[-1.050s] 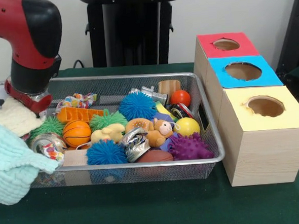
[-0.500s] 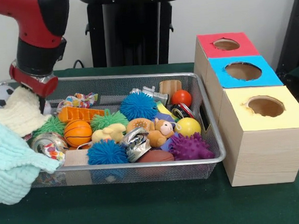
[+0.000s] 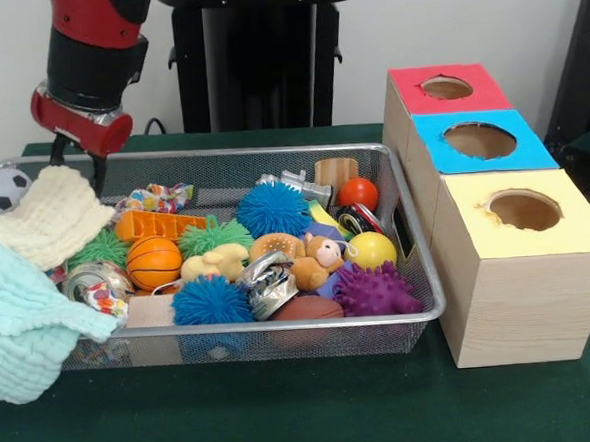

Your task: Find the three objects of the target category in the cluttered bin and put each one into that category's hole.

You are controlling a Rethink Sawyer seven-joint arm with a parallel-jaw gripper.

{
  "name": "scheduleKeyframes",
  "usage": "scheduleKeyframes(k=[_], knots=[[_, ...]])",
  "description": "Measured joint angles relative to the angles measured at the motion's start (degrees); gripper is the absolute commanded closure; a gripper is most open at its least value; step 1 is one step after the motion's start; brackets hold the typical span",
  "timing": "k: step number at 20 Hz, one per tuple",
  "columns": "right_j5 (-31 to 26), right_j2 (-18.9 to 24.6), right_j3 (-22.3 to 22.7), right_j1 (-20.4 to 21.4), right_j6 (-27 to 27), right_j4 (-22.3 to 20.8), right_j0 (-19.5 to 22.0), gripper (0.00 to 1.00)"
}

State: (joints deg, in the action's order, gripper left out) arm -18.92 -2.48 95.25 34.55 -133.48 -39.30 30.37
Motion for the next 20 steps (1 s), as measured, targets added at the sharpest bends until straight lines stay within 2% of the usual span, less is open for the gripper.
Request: scheduleKeyframes(k=[4, 14, 20], knots=[[0.0, -0.1, 0.4, 1.0, 0.0, -0.3, -1.4, 0.0], [3.2, -1.6, 0.4, 1.4, 0.0, -4.2, -8.8, 0.0], [3.4, -1.6, 0.4, 3.1, 0.0, -4.2, -9.3, 0.0]])
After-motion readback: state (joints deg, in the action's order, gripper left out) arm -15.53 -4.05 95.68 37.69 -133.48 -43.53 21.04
